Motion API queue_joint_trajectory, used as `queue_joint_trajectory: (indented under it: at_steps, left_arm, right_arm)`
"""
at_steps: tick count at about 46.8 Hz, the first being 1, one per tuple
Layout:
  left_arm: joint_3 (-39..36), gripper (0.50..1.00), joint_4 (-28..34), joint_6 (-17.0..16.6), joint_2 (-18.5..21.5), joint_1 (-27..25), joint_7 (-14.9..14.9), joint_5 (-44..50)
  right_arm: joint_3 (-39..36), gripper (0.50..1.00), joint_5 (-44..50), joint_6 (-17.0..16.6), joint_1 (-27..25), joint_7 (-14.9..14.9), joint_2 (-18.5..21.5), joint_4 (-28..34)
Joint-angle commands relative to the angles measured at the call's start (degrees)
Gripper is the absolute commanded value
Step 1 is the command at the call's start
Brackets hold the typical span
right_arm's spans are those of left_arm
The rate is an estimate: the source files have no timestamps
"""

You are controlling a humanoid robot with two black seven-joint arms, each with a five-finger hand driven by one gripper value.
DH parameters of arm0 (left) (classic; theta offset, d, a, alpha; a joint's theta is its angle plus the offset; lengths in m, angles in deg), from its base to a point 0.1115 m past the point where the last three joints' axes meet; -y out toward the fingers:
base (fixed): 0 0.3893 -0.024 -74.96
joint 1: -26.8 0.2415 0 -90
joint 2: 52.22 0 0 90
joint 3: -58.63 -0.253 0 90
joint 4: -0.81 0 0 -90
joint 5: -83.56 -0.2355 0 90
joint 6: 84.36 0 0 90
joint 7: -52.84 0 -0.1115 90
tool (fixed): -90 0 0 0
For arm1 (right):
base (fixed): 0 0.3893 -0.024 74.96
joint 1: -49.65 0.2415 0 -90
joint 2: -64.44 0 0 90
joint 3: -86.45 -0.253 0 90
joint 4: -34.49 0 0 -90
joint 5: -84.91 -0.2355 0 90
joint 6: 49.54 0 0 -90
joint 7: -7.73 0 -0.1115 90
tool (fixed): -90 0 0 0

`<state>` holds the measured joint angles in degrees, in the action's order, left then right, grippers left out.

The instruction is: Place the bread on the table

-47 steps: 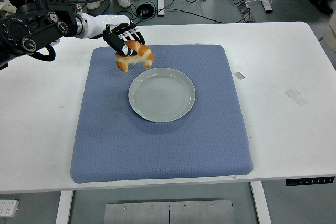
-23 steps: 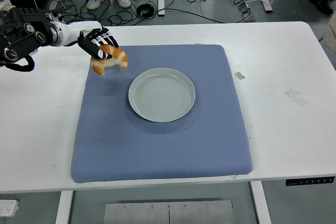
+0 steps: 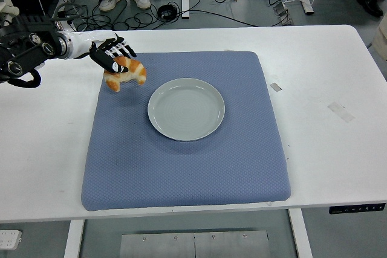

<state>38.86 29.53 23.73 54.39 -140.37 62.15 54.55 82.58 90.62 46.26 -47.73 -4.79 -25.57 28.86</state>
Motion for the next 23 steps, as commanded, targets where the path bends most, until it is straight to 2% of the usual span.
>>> queue_joint_trajectory:
  at_steps: [1, 23]
  left_arm:
    - [0.1, 0.722, 0.0, -0.3, -0.1, 0.4, 0.0, 0.0]
    - [0.0, 0.742, 0.0, -0.6, 0.0, 2.6, 0.1, 0.0]
  right_arm:
    - [0.0, 1.0, 0.0, 0.0, 0.0, 0.0, 0.0, 0.0]
    - [0.0, 1.0, 0.0, 0.0, 0.0, 0.0, 0.0, 0.0]
